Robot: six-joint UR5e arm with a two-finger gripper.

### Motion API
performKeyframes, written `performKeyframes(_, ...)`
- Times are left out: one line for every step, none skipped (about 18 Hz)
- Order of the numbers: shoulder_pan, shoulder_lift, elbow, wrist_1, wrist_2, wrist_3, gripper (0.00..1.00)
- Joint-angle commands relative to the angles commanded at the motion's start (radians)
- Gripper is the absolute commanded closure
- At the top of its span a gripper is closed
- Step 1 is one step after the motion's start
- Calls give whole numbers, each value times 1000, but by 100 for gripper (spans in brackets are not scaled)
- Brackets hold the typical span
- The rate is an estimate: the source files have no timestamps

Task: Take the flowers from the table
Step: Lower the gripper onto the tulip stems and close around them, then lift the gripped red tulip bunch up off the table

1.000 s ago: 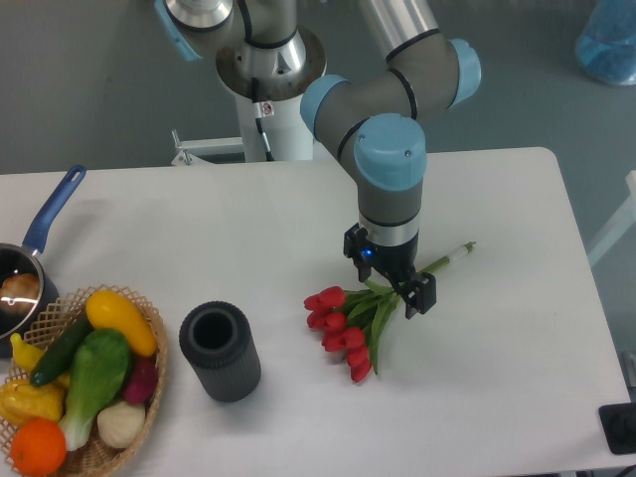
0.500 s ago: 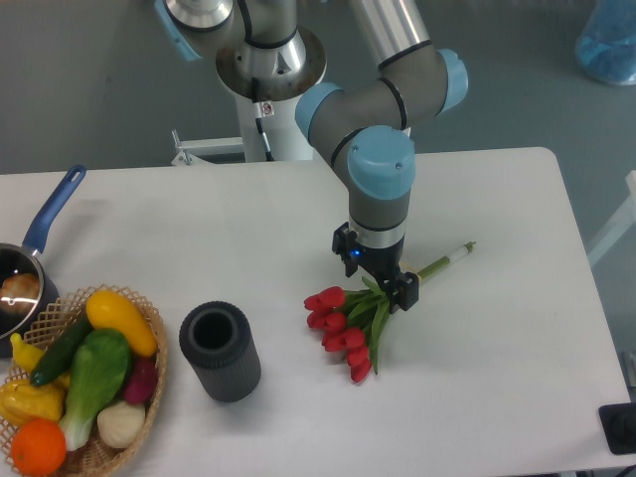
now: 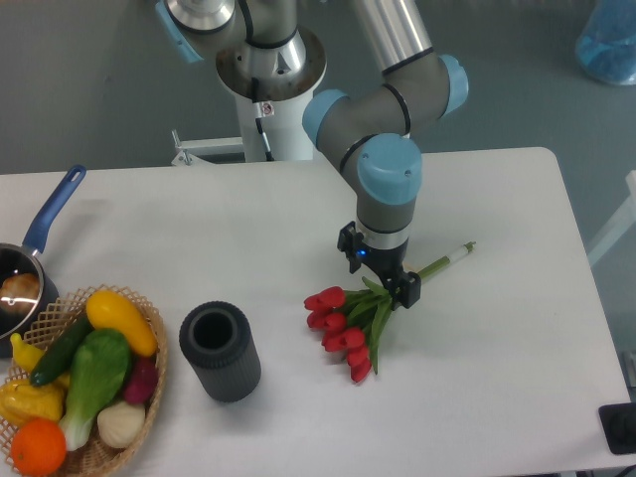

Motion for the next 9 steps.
performKeyframes(-3,-12,6,3,0,-2,0)
performKeyframes(-6,-21,12,11,0,-3,0)
performKeyframes(-9,-32,14,20,0,-6,0)
performKeyframes(-11,-38,14,31,0,-6,0)
performKeyframes(-12,-48,14,37,0,-5,0)
performKeyframes(-17,-52,15,37,0,-6,0)
performKeyframes(-20,-52,15,37,0,-6,0)
performKeyframes(-23,-55,15,37,0,-6,0)
performKeyframes(-23,-60,17,38,0,-6,0)
